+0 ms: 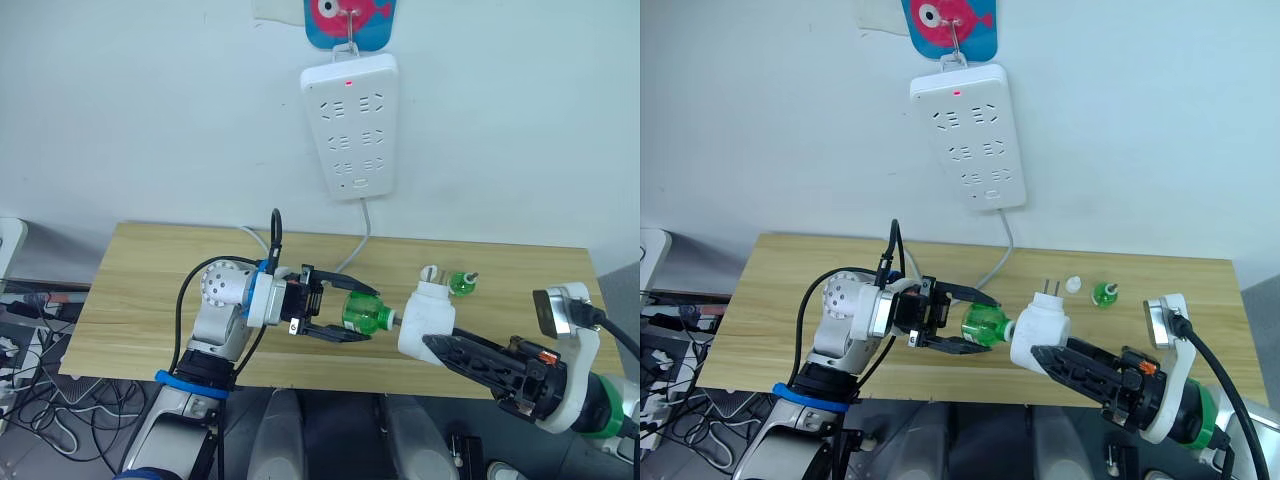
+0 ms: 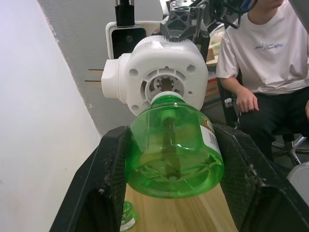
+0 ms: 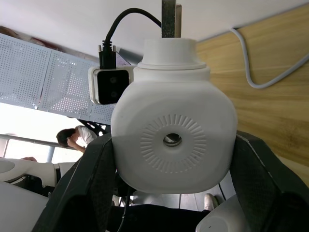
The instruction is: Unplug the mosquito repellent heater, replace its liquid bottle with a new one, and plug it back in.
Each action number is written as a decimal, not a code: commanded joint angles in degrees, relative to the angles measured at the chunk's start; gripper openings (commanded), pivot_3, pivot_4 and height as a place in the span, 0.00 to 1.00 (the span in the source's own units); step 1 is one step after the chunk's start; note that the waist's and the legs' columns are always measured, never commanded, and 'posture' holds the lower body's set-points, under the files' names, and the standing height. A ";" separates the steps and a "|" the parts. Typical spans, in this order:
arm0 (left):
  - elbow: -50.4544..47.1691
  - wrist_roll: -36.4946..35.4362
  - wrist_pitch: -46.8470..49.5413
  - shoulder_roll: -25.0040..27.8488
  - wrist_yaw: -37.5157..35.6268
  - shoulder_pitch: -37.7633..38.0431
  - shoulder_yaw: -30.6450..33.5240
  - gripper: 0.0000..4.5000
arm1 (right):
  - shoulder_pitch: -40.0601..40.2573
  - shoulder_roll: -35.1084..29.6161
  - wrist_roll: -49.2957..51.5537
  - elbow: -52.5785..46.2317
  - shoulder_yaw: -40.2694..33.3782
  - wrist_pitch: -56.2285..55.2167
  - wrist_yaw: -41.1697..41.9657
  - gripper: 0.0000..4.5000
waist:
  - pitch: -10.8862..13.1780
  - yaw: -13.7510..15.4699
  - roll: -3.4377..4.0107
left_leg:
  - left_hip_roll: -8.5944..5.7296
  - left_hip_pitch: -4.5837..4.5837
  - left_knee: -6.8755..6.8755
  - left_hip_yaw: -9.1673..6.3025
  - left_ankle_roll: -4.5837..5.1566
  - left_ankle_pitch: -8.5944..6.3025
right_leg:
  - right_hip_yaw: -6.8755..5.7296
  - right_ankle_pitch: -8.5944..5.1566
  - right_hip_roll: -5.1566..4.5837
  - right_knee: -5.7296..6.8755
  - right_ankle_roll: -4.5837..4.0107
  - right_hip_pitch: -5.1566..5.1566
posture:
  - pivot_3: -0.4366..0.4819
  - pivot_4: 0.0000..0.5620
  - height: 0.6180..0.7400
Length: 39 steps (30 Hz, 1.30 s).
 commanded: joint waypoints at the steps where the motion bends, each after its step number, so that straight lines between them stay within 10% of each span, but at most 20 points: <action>1: -3.13 -0.15 -0.89 -1.29 -0.43 0.00 -2.06 0.50 | -1.71 0.66 1.36 -1.21 2.02 -0.23 -1.41 0.66 | 0.00 0.01 0.00 | 0.00 0.00 0.01 -0.01 0.00 0.00 | -0.01 0.00 0.00 0.00 0.00 0.00 | 0.51 0.66 1.00; 39: -1.64 -0.83 -2.58 -1.75 -0.64 -2.71 -1.67 0.50 | -3.15 1.04 1.36 4.08 -3.58 6.35 -0.13 0.66 | -0.02 0.03 0.01 | -0.01 -0.05 0.30 -0.10 0.04 -0.02 | -0.07 0.01 0.00 0.08 -0.01 0.08 | 0.52 0.61 1.00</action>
